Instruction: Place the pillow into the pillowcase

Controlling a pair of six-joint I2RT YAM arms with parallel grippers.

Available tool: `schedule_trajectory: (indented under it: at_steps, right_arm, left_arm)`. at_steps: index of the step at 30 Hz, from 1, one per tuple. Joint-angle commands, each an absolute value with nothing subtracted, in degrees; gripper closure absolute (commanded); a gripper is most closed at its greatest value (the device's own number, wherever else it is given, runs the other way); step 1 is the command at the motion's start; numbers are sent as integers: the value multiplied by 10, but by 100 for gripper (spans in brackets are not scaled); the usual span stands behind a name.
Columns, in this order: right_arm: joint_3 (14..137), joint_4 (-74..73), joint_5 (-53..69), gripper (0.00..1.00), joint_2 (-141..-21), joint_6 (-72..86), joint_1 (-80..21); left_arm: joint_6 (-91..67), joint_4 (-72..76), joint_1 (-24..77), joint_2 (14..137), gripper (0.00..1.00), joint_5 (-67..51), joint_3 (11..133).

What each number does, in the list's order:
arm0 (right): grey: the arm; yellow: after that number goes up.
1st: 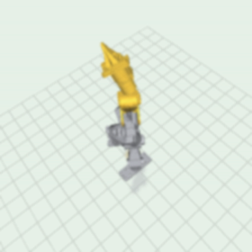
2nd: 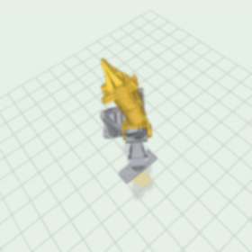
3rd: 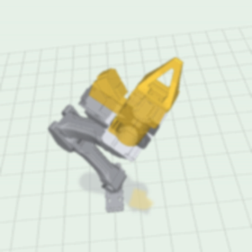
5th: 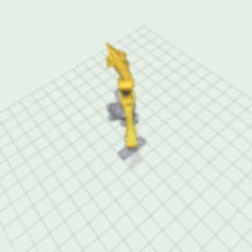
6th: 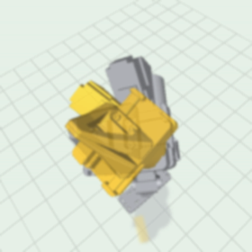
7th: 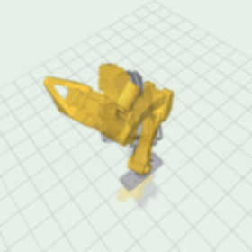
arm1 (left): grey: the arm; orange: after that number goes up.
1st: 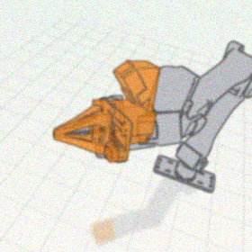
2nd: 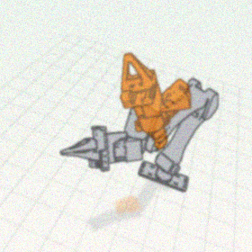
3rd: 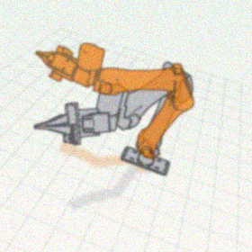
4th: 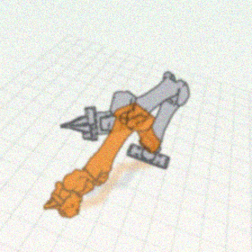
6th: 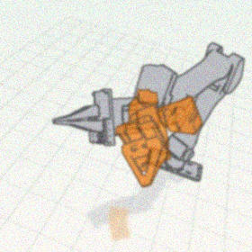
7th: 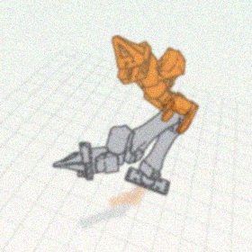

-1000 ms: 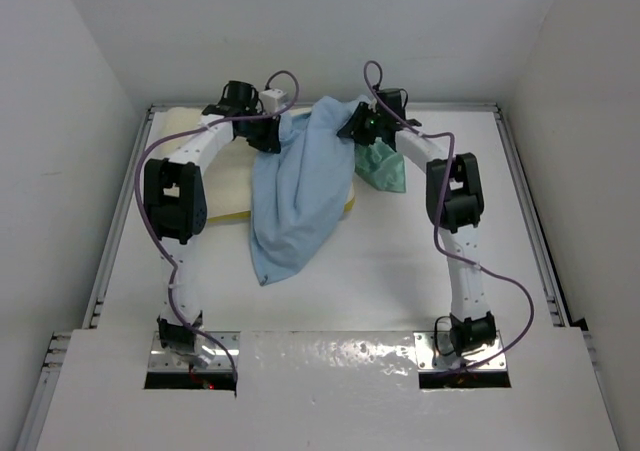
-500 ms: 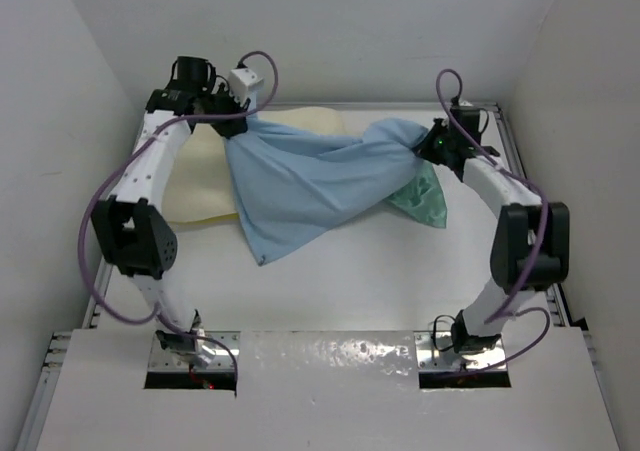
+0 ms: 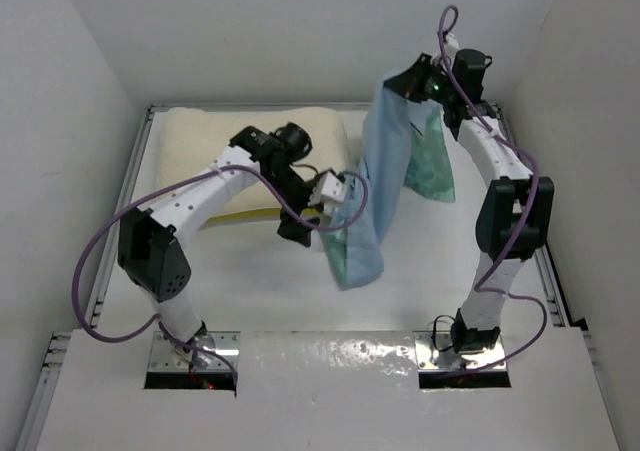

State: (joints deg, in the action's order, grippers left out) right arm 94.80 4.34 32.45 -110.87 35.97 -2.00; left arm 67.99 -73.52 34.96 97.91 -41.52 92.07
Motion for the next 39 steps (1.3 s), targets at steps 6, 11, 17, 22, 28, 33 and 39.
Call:
schedule_trajectory:
  at_steps: [6,11,17,22,28,33,39]
  right_arm:
    - [819,202,689,100,-1023,413,-17]
    - [934,-461,571,100,-967,-109,-21]
    - [833,-593,496,100,-913,-182,-19]
    - [760,-548,460,100,-886,-160,-24]
    - [707,-533,409,100,-836,-171,-56]
    - [673,-520,413,100,-814,-157,-57]
    - [673,-483,410,100,-818,-134,-62]
  left_arm:
    - [396,-465,180,969,0,-428,1009]
    - [335,-369,168,1011,5,-334,1035]
    - [420,-324,200,1090,23,-365,1088]
    - [404,-231,249,1142,2,-351,1069]
    - [286,-137,281,1246,0,-451,1127]
    - [468,-301,309,1295,1,-606,1171]
    - [619,-395,311,1307,6,-543,1155]
